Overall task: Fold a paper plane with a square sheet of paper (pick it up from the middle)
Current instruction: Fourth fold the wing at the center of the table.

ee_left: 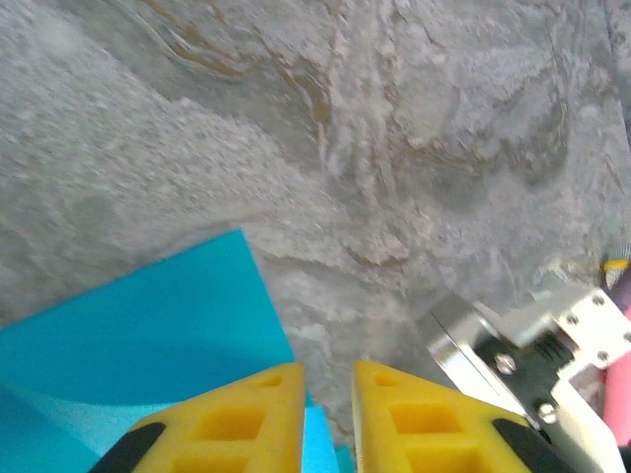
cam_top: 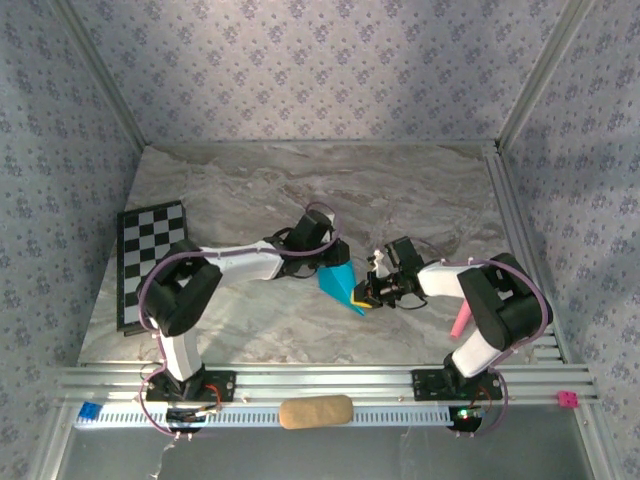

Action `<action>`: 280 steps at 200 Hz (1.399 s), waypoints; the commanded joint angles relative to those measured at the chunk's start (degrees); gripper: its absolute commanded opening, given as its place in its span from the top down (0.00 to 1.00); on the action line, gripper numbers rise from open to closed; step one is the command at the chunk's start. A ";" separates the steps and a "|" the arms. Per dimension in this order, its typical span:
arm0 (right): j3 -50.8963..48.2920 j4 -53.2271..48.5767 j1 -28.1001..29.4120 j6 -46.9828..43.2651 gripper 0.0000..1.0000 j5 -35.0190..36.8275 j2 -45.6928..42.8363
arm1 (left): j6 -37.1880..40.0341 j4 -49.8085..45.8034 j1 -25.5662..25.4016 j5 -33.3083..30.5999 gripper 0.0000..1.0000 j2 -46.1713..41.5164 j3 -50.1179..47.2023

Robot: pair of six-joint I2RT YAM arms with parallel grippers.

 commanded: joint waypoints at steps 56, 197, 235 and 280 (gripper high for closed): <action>-0.57 -3.04 -0.58 0.25 1.00 2.08 1.66 | -3.90 -1.62 -3.58 1.29 0.86 4.09 0.03; -3.30 -9.17 -0.42 -2.92 1.00 1.33 -3.17 | -6.71 -7.27 -2.09 -2.28 0.93 8.58 -1.59; -5.32 -11.41 -0.54 -3.86 1.00 2.09 -5.91 | -6.82 -7.32 -1.94 -2.50 0.93 8.50 -1.74; -7.02 -16.16 -0.33 -5.14 1.00 6.73 -9.06 | -6.80 -7.31 -1.84 -2.40 0.93 8.68 -1.72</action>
